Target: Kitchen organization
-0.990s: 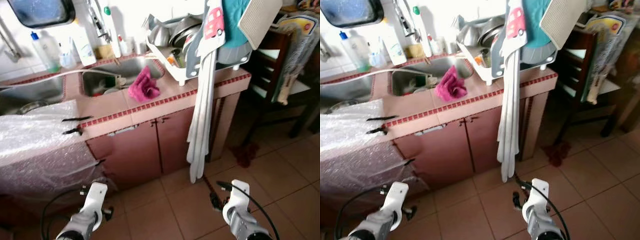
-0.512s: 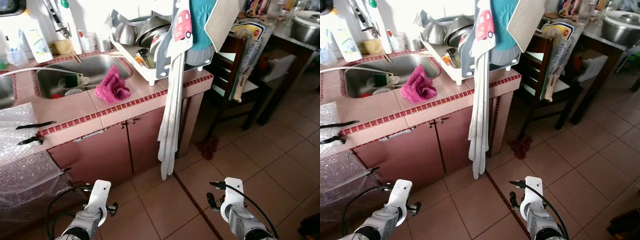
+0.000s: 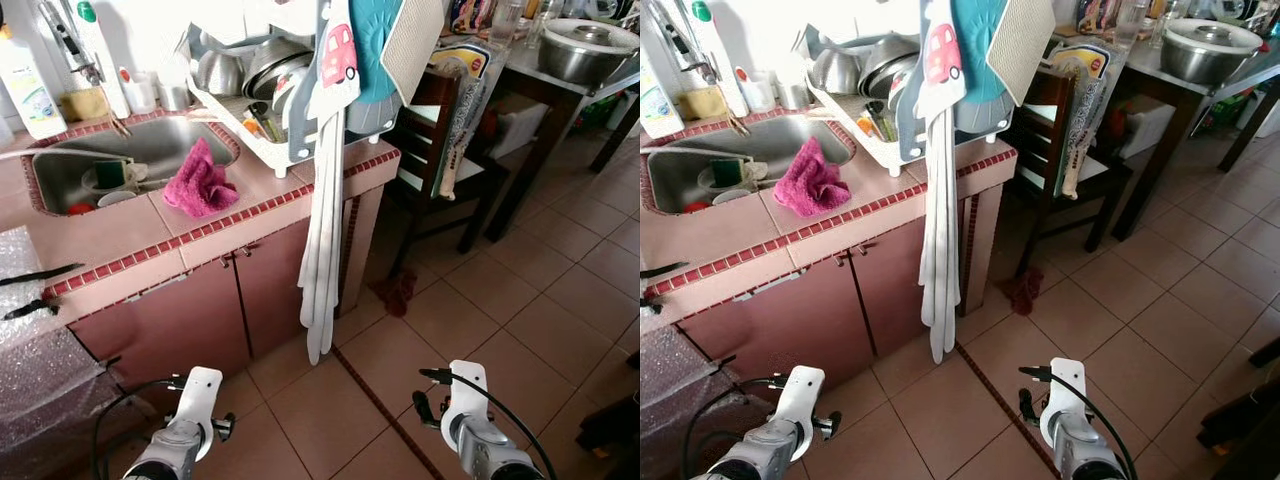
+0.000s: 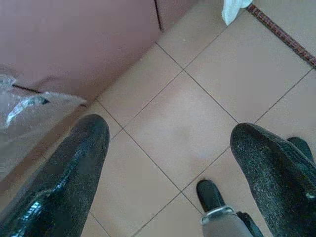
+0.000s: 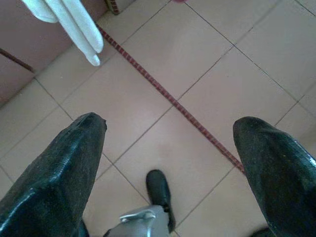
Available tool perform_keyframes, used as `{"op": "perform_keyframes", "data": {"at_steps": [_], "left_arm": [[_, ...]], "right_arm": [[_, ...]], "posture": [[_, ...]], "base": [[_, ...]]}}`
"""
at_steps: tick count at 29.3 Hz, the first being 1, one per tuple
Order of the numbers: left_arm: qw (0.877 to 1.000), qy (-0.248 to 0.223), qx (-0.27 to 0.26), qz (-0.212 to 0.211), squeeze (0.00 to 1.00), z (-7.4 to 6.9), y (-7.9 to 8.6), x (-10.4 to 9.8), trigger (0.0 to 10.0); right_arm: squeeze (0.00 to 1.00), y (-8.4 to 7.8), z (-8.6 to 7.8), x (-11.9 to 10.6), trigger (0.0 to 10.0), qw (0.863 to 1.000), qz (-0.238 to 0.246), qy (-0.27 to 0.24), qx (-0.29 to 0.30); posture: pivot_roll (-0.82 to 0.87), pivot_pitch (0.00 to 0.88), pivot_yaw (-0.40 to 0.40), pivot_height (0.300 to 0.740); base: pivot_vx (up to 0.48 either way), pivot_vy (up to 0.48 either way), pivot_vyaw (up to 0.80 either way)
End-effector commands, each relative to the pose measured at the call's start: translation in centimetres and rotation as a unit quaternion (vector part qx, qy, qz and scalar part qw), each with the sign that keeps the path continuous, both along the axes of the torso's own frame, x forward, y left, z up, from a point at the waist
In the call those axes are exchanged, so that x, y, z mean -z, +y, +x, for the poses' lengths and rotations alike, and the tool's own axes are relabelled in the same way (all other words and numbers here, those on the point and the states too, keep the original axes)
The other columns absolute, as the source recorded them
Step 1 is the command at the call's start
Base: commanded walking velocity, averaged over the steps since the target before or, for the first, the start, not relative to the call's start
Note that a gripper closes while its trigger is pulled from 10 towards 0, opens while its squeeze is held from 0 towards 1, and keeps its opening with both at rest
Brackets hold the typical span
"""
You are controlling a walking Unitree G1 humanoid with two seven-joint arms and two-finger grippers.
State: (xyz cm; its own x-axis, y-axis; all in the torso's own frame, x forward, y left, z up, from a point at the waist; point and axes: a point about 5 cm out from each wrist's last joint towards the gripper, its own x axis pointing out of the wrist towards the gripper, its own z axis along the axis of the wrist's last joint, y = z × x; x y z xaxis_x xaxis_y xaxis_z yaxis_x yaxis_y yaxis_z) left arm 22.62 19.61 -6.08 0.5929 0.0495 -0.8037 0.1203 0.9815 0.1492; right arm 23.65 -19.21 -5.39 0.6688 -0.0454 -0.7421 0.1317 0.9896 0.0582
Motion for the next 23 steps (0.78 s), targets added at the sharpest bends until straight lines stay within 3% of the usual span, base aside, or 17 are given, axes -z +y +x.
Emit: {"op": "perform_keyframes", "data": {"at_steps": [1,13,23], "left_arm": [[1.0,-0.002,-0.002,0.001,0.0,0.02,0.05,-0.02,10.0],[1.0,-0.008,0.0,0.008,0.0,0.23,0.22,-0.19,10.0],[1.0,-0.021,0.003,0.023,0.0,0.61,0.14,-0.44,10.0]], "right_arm": [[0.0,-0.17,-0.16,0.1,10.0,1.0,0.001,0.006,0.006],[0.0,0.06,-0.08,0.08,10.0,1.0,0.003,0.004,0.003],[0.0,0.05,-0.06,0.06,10.0,1.0,0.003,0.003,-0.001]], "posture": [[-0.07,0.0,0.005,0.74],[-0.06,0.0,0.005,0.74],[-0.06,0.0,-0.003,0.74]], "base": [[0.0,0.0,-0.76],[0.0,0.0,-0.74],[0.0,0.0,0.0]]}}
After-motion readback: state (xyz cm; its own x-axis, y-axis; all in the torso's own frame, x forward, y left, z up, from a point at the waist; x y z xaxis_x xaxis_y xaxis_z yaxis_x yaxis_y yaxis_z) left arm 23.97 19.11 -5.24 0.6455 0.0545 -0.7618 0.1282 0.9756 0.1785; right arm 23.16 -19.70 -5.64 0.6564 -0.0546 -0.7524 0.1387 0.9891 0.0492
